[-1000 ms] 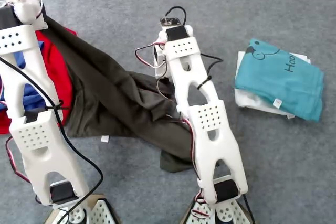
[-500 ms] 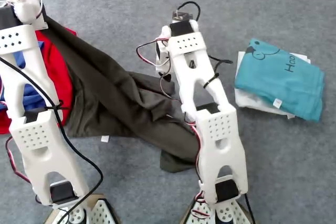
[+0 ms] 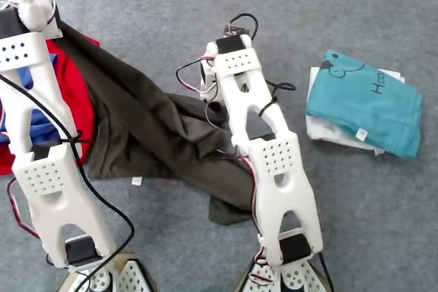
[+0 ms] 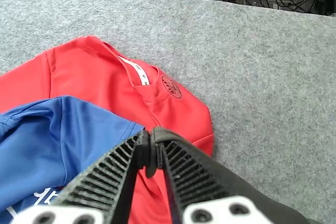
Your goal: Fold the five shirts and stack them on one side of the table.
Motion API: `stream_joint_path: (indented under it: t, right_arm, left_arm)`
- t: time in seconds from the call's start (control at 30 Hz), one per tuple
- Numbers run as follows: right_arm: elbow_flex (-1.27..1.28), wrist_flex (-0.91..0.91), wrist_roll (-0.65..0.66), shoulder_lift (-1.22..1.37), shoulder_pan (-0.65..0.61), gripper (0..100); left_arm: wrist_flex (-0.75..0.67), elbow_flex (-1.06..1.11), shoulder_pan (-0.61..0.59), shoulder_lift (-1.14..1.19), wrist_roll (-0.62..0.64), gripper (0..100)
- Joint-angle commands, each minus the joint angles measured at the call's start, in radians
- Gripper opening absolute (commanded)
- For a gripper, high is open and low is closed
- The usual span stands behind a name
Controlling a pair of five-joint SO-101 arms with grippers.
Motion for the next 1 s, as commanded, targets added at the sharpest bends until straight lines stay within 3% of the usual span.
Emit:
stream_joint_path:
  t: [0.0,0.5,0.63,0.97]
  right_arm:
    - [-0.065,-0.003,-0.012,0.001,-0.029,14.5]
    - [-0.147,0.012,-0.012,0.130,-0.035,14.2]
    - [-0.148,0.026,-0.008,0.134,-0.034,7.7]
    - [-0.148,0.026,-0.002,0.128,-0.029,4.9]
  left_arm:
    - [0.002,-0.041,0.007,-0.012,-0.005,3]
    - [0.002,-0.041,0.005,-0.012,-0.005,3]
    - [0.002,-0.041,0.005,-0.012,-0.005,3]
    - [0.002,-0.041,0.005,-0.012,-0.005,3]
